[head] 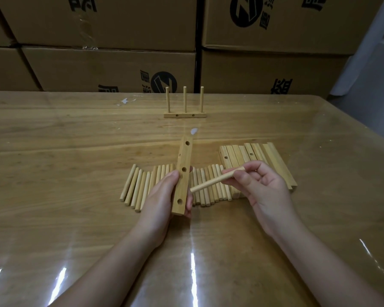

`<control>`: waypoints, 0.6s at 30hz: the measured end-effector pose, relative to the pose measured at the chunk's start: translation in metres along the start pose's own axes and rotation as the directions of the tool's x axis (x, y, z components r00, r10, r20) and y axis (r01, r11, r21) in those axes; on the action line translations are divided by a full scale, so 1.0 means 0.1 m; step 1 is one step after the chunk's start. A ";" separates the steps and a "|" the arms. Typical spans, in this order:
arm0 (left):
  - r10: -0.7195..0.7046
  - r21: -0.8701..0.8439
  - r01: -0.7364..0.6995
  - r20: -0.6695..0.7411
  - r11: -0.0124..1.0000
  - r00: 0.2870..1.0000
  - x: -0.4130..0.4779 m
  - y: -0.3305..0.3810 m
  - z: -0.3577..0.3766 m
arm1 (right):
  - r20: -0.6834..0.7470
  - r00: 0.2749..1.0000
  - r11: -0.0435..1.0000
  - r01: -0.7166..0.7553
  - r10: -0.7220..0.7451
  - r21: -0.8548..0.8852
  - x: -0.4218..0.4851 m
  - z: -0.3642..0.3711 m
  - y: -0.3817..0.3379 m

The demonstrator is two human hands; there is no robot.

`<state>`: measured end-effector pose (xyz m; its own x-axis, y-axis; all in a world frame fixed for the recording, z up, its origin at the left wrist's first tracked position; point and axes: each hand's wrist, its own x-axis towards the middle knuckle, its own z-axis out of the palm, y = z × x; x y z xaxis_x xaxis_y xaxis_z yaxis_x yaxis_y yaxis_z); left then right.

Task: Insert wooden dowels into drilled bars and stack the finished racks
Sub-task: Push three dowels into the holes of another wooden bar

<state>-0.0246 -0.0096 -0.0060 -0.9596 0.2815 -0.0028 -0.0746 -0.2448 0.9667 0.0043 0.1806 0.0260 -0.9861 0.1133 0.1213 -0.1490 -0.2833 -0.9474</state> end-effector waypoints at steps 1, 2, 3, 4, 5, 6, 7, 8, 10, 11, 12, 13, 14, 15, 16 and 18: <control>-0.005 -0.005 0.005 -0.013 1.000 1.000 0.00 0.00 0.00 | 0.015 1.000 1.000 -0.002 0.002 -0.007 -0.01 0.01 0.01; -0.014 -0.016 0.013 -0.022 1.000 1.000 0.00 0.00 0.00 | 0.029 1.000 1.000 -0.004 0.005 -0.018 -0.02 0.01 0.02; -0.021 -0.028 0.021 -0.026 0.999 0.999 0.00 0.00 0.00 | 0.040 0.999 1.000 -0.006 0.007 -0.030 -0.02 0.02 0.03; -0.027 -0.037 0.026 -0.027 0.999 0.999 0.00 0.00 0.00 | 0.047 0.999 0.999 -0.007 0.008 -0.038 -0.02 0.02 0.03; -0.029 -0.040 0.027 -0.028 0.999 0.999 0.00 0.00 -0.01 | 0.052 0.999 0.999 -0.007 0.009 -0.042 -0.02 0.01 0.03; -0.029 -0.038 0.028 -0.029 0.999 0.999 0.00 0.01 -0.01 | 0.056 0.998 0.999 -0.009 0.011 -0.047 -0.02 0.01 0.03; -0.029 -0.033 0.027 -0.033 0.999 0.999 0.00 0.01 -0.01 | 0.060 0.998 0.998 -0.013 0.016 -0.053 -0.02 0.00 0.02; -0.030 -0.030 0.028 -0.038 0.999 0.999 0.00 0.01 -0.01 | 0.064 0.998 0.998 -0.020 0.025 -0.066 -0.02 0.00 0.02; -0.031 -0.030 0.030 -0.048 0.999 0.998 -0.01 0.00 -0.01 | 0.067 0.996 0.993 -0.044 0.051 -0.110 -0.01 -0.01 0.03; -0.029 -0.032 0.028 -0.050 0.999 0.998 0.00 0.00 -0.01 | 0.060 0.996 0.989 -0.059 0.068 -0.135 -0.01 -0.01 0.04; -0.027 -0.032 0.025 -0.051 0.999 0.998 -0.01 0.00 0.00 | 0.050 0.995 0.985 -0.073 0.082 -0.158 0.00 -0.01 0.05; -0.025 -0.031 0.023 -0.052 0.999 0.998 0.00 0.00 -0.01 | 0.042 0.995 0.980 -0.083 0.092 -0.179 0.00 -0.02 0.06; -0.023 -0.032 0.022 -0.051 0.999 0.998 -0.01 0.00 -0.01 | 0.036 0.994 0.976 -0.089 0.099 -0.199 0.01 -0.03 0.07; -0.021 -0.031 0.020 -0.048 0.999 0.999 -0.01 0.00 -0.01 | 0.034 0.994 0.972 -0.091 0.101 -0.217 0.01 -0.04 0.08; -0.019 -0.034 0.018 -0.044 0.999 0.999 -0.01 0.00 -0.01 | 0.036 0.994 0.968 -0.088 0.099 -0.233 0.02 -0.04 0.07; -0.011 -0.034 0.010 -0.041 0.999 0.999 -0.01 0.00 -0.02 | 0.056 0.994 0.967 -0.073 0.089 -0.245 0.01 -0.04 0.07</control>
<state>-0.0241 -0.0113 -0.0067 -0.9690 0.2457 -0.0243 -0.0933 -0.2735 0.9573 0.0028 0.1829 0.0186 -0.9980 0.0340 0.0530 -0.0546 -0.0485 -0.9973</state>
